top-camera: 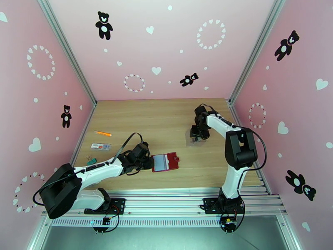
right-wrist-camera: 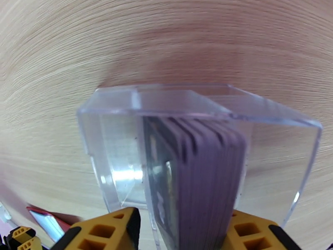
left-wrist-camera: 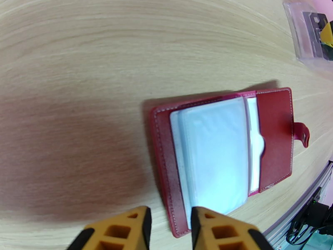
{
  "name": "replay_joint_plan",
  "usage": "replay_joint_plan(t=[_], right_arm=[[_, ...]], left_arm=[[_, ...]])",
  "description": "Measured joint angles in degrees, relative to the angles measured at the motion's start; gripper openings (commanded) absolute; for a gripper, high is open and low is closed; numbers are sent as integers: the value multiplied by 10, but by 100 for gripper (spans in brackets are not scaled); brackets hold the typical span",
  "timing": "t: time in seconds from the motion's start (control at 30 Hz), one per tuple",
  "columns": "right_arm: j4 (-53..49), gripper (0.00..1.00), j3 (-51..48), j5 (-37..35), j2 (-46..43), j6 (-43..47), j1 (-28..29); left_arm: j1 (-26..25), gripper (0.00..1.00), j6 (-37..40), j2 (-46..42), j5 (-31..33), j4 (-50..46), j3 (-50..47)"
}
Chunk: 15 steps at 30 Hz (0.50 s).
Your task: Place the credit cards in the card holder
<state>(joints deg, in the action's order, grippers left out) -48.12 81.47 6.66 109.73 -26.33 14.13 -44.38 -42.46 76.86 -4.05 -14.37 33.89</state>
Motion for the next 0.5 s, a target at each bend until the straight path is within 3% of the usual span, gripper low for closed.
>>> replay_joint_plan(t=[0.5], right_arm=[[-16,50,26,-59,-9,4,18]], left_arm=[[0,32,0,0,0,0,0]])
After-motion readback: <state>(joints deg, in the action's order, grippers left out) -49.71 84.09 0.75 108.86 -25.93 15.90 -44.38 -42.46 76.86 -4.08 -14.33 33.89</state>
